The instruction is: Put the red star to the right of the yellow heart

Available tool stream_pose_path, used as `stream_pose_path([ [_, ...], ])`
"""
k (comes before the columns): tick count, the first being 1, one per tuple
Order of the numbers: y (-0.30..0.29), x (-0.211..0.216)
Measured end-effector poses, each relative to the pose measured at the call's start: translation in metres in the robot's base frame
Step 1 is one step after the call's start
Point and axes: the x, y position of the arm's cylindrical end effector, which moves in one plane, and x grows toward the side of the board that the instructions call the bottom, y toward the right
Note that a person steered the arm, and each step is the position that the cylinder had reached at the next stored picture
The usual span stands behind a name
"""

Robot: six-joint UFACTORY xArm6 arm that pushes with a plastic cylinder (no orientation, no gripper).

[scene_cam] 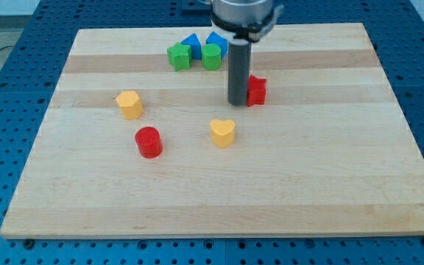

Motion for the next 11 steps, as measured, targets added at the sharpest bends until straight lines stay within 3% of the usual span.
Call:
stream_pose_path([
  [1,-0.009,-0.028],
  [2,0.022,-0.036],
  [4,0.129,0.051],
  [5,0.147,0.054],
  [6,0.132,0.005],
  [7,0.069,0.002],
  [8,0.04,0.022],
  [10,0.115,0.11],
  [11,0.097,0.1],
])
